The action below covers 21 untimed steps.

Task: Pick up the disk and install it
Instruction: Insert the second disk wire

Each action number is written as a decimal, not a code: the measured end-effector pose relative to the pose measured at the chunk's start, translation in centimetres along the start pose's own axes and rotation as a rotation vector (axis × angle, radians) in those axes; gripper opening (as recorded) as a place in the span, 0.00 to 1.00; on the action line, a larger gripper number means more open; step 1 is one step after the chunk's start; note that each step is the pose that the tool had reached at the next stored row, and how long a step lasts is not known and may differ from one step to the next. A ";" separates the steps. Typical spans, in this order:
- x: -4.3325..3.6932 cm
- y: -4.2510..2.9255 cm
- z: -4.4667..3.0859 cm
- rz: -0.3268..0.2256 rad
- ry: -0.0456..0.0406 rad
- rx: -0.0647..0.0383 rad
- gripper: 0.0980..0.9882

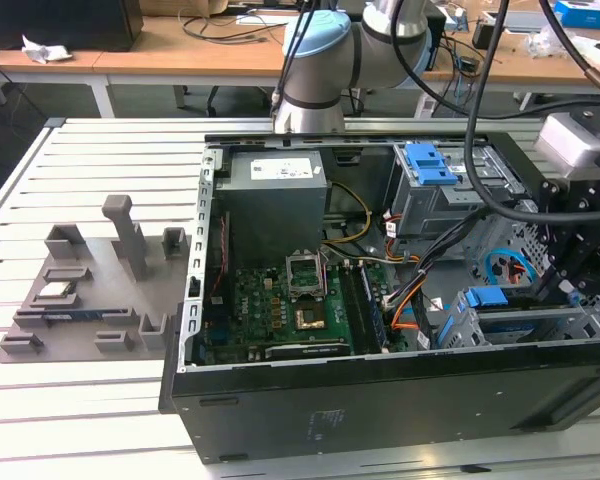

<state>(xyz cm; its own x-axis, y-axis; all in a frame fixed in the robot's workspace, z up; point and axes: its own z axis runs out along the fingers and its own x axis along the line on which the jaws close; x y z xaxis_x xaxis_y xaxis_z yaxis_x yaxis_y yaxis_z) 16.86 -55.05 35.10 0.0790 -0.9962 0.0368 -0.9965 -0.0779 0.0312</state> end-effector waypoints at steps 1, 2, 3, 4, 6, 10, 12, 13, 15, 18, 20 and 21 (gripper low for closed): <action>-0.02 -0.01 0.10 0.000 0.0006 0.000 0.07; -0.04 -0.02 0.39 0.000 0.0014 0.000 0.07; -0.08 -0.03 0.51 0.000 0.0019 0.000 0.07; -0.14 -0.03 0.56 0.000 0.0017 0.000 0.07; -0.37 -0.03 0.57 0.000 0.0018 0.000 0.07; -1.68 0.05 0.53 0.000 0.0019 0.000 0.07; -1.96 0.05 0.52 0.000 0.0019 0.000 0.07; -2.05 0.04 0.55 0.000 0.0013 0.000 0.07; -2.07 0.06 0.55 0.000 0.0017 0.000 0.07; -2.04 0.09 0.58 0.000 0.0020 0.000 0.07; -2.04 0.09 0.60 0.000 0.0018 0.000 0.07; -2.04 0.09 0.61 0.000 0.0016 0.000 0.07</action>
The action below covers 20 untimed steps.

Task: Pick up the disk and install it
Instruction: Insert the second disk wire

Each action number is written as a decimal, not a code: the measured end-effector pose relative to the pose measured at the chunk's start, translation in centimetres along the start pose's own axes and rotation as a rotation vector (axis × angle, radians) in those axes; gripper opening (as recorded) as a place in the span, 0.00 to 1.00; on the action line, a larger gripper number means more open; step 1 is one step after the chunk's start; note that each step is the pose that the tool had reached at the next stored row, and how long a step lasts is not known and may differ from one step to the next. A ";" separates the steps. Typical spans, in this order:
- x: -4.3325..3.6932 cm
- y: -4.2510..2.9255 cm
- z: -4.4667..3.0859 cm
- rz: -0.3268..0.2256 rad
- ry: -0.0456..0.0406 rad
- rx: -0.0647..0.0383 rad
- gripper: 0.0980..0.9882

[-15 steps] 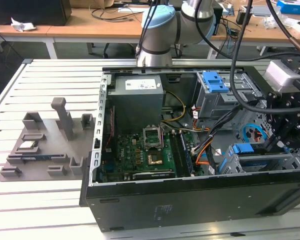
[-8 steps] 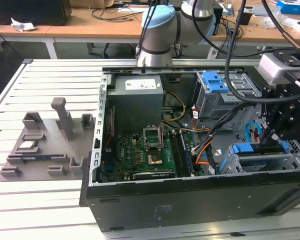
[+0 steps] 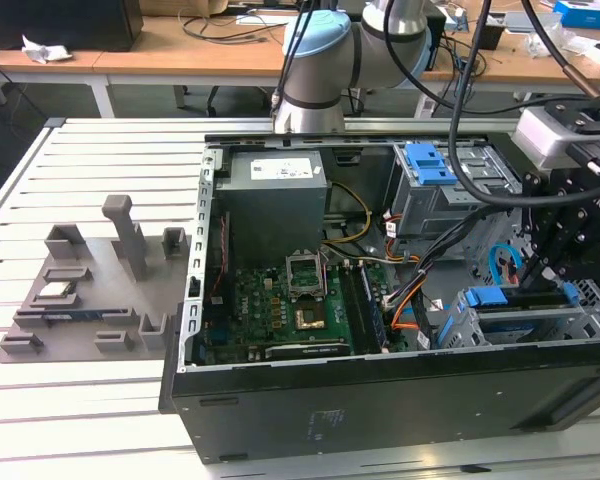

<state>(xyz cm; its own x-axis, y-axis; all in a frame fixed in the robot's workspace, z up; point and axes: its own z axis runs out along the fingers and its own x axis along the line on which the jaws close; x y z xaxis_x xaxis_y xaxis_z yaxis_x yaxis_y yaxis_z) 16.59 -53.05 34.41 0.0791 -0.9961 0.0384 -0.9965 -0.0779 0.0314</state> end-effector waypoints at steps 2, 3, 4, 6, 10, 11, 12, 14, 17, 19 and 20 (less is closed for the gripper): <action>0.00 0.00 0.01 0.000 -0.0002 0.000 0.08; 0.00 0.00 0.01 0.000 -0.0001 0.000 0.15; 0.01 0.00 -0.02 0.000 0.0001 0.000 0.15; -0.06 0.02 -0.73 0.000 0.0000 0.000 0.15; -0.60 0.04 -3.00 0.000 0.0000 0.001 0.01; -0.72 0.05 -3.47 0.000 0.0001 0.000 0.01; -0.79 0.05 -3.78 0.000 0.0001 0.000 0.01; -0.92 0.06 -4.50 0.000 0.0002 0.000 0.01; -0.95 0.06 -4.85 0.000 -0.0002 0.000 0.01; -0.95 0.07 -4.87 0.000 0.0001 0.000 0.01; -0.95 0.07 -4.88 0.000 0.0002 0.000 0.01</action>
